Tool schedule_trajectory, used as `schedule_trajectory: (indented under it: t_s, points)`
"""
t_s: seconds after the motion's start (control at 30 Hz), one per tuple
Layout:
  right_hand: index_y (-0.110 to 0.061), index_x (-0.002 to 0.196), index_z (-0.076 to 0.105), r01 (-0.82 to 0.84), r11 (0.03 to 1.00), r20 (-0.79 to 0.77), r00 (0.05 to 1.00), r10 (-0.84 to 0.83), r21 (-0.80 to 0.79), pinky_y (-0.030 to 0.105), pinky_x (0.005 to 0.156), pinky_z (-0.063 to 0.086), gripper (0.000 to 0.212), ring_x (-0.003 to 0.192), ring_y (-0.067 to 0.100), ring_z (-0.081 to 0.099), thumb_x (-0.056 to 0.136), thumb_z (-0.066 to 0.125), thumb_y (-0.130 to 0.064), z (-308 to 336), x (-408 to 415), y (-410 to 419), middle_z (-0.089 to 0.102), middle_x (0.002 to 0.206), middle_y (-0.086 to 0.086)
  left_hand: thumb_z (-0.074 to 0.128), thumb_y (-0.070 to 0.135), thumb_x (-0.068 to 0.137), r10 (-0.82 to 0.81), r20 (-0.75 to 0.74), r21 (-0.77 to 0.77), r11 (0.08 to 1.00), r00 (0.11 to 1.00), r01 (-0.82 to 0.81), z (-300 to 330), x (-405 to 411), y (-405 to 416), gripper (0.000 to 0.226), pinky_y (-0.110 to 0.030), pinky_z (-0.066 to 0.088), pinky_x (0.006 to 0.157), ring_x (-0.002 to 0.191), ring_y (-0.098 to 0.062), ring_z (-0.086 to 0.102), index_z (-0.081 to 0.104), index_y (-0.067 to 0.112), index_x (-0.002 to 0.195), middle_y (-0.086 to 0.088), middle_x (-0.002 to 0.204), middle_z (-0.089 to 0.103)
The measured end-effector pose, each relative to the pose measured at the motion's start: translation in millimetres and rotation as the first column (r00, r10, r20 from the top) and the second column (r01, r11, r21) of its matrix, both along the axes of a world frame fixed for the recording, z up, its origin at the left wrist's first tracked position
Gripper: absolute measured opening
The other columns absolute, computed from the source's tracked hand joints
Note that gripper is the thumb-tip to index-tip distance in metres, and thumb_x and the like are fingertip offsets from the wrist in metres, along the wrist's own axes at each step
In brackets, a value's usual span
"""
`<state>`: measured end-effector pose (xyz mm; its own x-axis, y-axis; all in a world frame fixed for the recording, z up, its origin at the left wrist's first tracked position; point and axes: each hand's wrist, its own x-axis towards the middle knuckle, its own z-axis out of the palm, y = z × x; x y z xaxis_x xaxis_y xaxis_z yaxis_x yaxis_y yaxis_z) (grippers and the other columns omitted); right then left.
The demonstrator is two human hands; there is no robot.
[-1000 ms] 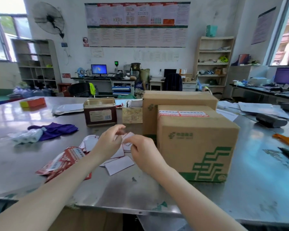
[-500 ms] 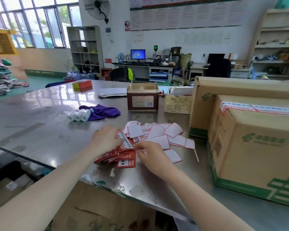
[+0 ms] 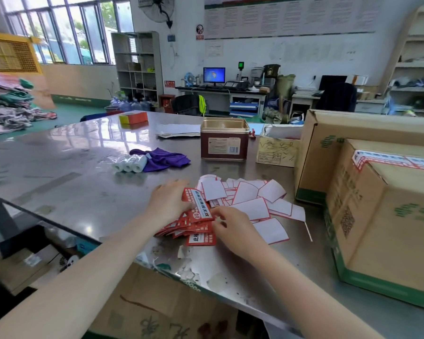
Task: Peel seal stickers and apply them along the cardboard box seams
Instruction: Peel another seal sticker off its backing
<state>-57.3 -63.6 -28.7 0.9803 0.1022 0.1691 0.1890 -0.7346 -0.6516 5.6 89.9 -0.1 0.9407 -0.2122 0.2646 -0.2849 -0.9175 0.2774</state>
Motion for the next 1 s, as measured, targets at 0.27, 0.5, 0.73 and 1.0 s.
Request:
schedule_trajectory:
  t_s: [0.27,0.5,0.73,1.0]
  points:
    - [-0.015,0.123,0.057,-0.024,1.0,0.02,1.0,0.024,0.009,0.029,0.092,0.049,0.03,0.106,0.016,0.057,0.094,0.049,-0.02,-1.6,-3.8,-1.0,0.061,0.12,0.003,0.064,0.036,0.085,-0.016,-0.106,0.004,1.0,0.994,0.017,-2.0,3.8,-0.6,0.057,-0.039,0.041,0.1,0.122,-0.025,0.049,0.043,0.017,0.134,-0.007,0.135,0.052]
    - [-0.015,0.124,0.056,-0.017,0.999,0.001,1.0,0.017,0.028,0.008,0.072,0.04,0.031,0.099,0.009,0.053,0.096,0.047,-0.024,-0.8,-5.6,-4.8,0.059,0.122,0.001,0.063,0.032,0.086,-0.022,-0.081,0.032,0.999,0.996,0.025,-2.0,2.3,-5.1,0.057,-0.037,0.038,0.1,0.123,-0.023,0.048,0.041,0.019,0.137,-0.006,0.136,0.051]
    - [-0.014,0.117,0.06,0.037,0.996,0.05,0.998,-0.041,0.082,0.007,0.07,0.036,0.025,0.096,0.005,0.05,0.096,0.046,-0.021,1.9,-5.6,-11.8,0.061,0.119,0.001,0.065,0.018,0.085,-0.081,0.015,-0.109,0.991,0.997,0.082,-2.5,0.7,-11.1,0.053,-0.031,0.047,0.089,0.112,-0.021,0.052,0.044,0.022,0.133,-0.005,0.125,0.045]
    - [-0.023,0.117,0.055,0.204,0.931,0.114,0.962,-0.248,0.303,0.025,0.085,0.046,0.027,0.108,0.009,0.052,0.091,0.056,-0.031,11.5,-0.1,-60.7,0.057,0.115,-0.007,0.058,0.014,0.09,-0.147,0.043,-0.634,0.76,0.988,0.141,11.8,-9.9,-50.2,0.02,-0.026,0.057,0.073,0.082,-0.012,0.068,0.066,0.016,0.108,0.001,0.095,0.068]
